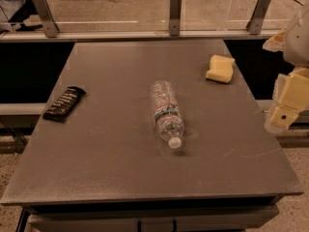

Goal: Move water bottle near rxbar chocolate

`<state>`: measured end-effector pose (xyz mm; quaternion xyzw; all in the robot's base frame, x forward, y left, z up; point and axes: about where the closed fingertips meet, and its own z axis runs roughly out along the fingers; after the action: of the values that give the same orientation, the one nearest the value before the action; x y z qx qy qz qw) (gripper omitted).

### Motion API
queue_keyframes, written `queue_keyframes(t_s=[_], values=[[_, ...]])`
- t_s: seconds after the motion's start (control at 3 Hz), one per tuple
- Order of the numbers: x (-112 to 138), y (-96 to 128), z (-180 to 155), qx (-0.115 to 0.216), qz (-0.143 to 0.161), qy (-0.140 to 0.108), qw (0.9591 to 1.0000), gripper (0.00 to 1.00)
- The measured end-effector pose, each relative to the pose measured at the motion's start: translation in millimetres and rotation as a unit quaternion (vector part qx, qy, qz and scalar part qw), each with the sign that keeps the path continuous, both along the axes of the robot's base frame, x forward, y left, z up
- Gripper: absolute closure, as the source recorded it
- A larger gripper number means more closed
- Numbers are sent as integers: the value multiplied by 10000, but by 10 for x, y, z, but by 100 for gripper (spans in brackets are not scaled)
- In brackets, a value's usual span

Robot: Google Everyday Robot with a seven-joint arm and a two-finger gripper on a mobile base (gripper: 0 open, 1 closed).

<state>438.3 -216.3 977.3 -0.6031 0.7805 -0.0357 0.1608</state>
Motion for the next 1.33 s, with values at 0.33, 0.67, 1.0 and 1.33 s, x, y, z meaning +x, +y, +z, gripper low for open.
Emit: queue_keyframes(t_s=[0.33,0.67,1.0,1.33], values=[[4,14,11,18,-15,-23,10000,0],[46,145,-23,40,-285,74,9996,0],[139,479,-200,-6,-693,403,9968,0],[232,772,-383,272,-1181,775,9896,0]])
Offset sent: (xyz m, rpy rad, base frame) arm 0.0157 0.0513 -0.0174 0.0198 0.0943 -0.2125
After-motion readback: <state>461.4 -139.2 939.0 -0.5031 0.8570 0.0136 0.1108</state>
